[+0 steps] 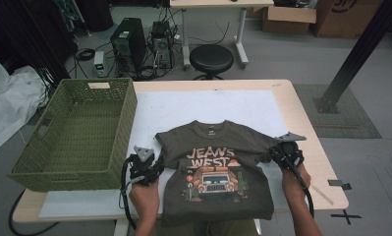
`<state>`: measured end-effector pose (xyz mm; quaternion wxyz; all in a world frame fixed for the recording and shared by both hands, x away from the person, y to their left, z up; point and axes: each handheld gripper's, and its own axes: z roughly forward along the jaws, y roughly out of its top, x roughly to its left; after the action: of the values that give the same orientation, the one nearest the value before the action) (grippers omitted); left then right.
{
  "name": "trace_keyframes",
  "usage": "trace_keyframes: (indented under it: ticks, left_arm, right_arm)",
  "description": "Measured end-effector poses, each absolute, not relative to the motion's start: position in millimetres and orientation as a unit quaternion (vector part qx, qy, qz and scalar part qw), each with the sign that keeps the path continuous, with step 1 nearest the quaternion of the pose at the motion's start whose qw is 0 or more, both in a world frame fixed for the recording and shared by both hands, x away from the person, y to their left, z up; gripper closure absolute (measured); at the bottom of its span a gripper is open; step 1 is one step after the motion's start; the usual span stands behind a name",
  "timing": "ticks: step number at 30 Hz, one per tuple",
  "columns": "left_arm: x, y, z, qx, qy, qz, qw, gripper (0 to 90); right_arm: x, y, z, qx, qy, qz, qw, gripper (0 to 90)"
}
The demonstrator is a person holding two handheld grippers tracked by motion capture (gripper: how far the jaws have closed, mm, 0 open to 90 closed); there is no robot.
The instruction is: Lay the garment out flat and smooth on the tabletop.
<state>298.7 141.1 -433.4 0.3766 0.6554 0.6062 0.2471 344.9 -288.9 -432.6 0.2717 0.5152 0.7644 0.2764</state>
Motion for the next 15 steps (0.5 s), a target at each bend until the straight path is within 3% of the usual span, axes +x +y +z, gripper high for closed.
trace_keyframes:
  ticks: [3,8,9,11,12,13,15]
  left_arm:
    - [315.7,145.6,-430.9,0.646,0.613,0.234,0.39,61.4]
    - [355.5,133.7,-439.2,0.697,0.579,0.212,0.366,60.8]
    - [360.3,130.6,-441.2,0.701,0.58,0.204,0.361,61.9]
    - [364.2,125.4,-445.3,0.708,0.577,0.208,0.349,75.4]
    - [365.0,124.1,-445.9,0.71,0.573,0.215,0.348,83.9]
    - [365.8,124.0,-445.6,0.706,0.579,0.212,0.348,86.2]
    - [363.7,124.2,-442.1,0.698,0.596,0.221,0.33,87.2]
  right_arm:
    - [347.0,-292.2,-426.2,0.517,0.75,0.304,0.279,66.8]
    - [377.5,-294.7,-429.0,0.509,0.755,0.335,0.243,56.4]
    - [383.1,-293.7,-432.2,0.508,0.759,0.334,0.232,55.2]
    - [390.6,-289.8,-440.0,0.502,0.774,0.31,0.231,54.9]
    - [391.9,-289.8,-442.5,0.502,0.774,0.31,0.231,55.7]
    - [392.7,-291.6,-443.5,0.508,0.767,0.319,0.229,59.2]
    - [391.2,-293.7,-442.3,0.512,0.765,0.317,0.228,87.8]
